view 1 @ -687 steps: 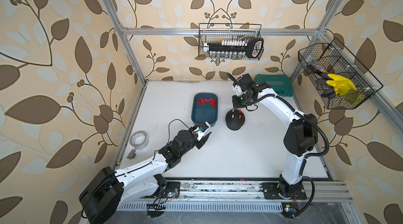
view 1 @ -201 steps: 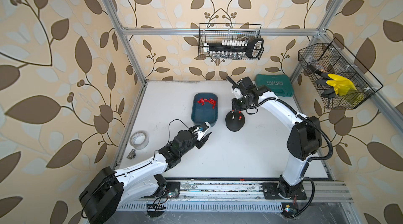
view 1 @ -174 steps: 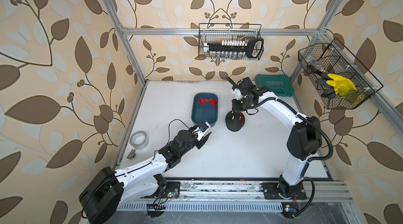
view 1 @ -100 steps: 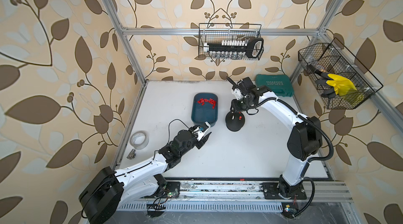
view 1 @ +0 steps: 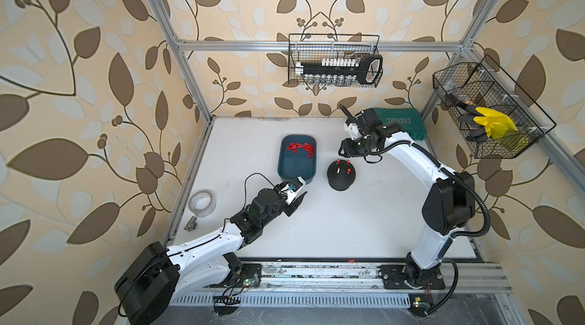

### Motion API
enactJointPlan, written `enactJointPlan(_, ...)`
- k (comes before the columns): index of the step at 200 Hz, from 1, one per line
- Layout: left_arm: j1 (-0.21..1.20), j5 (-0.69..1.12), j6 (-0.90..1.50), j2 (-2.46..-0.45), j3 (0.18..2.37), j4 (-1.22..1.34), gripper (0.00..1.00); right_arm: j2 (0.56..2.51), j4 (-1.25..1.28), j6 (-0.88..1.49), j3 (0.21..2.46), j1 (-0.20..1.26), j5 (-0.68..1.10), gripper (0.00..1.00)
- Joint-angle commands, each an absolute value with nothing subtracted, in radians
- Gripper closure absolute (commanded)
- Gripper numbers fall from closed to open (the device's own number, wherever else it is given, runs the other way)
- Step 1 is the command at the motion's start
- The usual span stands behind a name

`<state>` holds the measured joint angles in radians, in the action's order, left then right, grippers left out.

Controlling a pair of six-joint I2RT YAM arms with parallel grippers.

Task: Cover the protruding screws with screw protection sleeves
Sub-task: Attach the screw protection sleeve to the screw.

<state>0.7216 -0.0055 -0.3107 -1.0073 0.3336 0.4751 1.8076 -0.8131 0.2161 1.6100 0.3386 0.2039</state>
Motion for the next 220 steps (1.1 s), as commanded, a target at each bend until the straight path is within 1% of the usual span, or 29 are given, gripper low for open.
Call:
enactJointPlan(1, 0.733, -0.015, -0.315, -1.006, 0.376, 0.489, 0.48, 1.824, -0.805, 0.206, 1.583, 0.344, 0.18, 0.48)
enactJointPlan(90, 0.734, -0.02, -0.319, -1.026, 0.382, 0.49, 0.47, 1.861, -0.795, 0.187, 1.549, 0.357, 0.125, 0.46)
enactJointPlan(116, 0.734, -0.035, -0.319, -1.038, 0.382, 0.503, 0.45, 1.86, -0.796, 0.186, 1.553, 0.36, 0.117, 0.45)
enactJointPlan(144, 0.733, -0.058, -0.309, -1.043, 0.378, 0.544, 0.34, 1.832, -0.793, 0.193, 1.562, 0.362, 0.115, 0.44)
enactJointPlan(152, 0.732, -0.085, -0.298, -1.043, 0.377, 0.57, 0.26, 1.823, -0.798, 0.197, 1.572, 0.362, 0.107, 0.43)
enactJointPlan(156, 0.732, -0.106, -0.286, -1.043, 0.378, 0.584, 0.2, 1.817, -0.801, 0.198, 1.576, 0.361, 0.103, 0.43)
enactJointPlan(162, 0.728, -0.136, -0.267, -1.047, 0.385, 0.609, 0.05, 1.806, -0.8, 0.199, 1.581, 0.362, 0.1, 0.42)
enactJointPlan(165, 0.724, -0.147, -0.258, -1.05, 0.392, 0.619, 0.02, 1.8, -0.798, 0.201, 1.583, 0.362, 0.098, 0.41)
enactJointPlan(173, 0.696, -0.151, -0.222, -1.065, 0.429, 0.611, 0.01, 1.785, -0.791, 0.205, 1.586, 0.361, 0.094, 0.4)
enactJointPlan(183, 0.629, -0.143, -0.124, -1.093, 0.532, 0.488, 0.01, 1.758, -0.776, 0.224, 1.583, 0.361, 0.065, 0.39)
enactJointPlan(190, 0.563, -0.141, -0.003, -1.128, 0.622, 0.39, 0.01, 1.732, -0.75, 0.234, 1.566, 0.361, 0.046, 0.38)
enactJointPlan(205, 0.422, 0.018, 0.166, -1.244, 0.811, 0.201, 0.01, 1.653, -0.652, 0.269, 1.493, 0.358, -0.018, 0.38)
enactJointPlan(220, 0.397, 0.068, 0.201, -1.397, 1.009, 0.02, 0.07, 1.531, -0.448, 0.325, 1.311, 0.354, -0.058, 0.38)
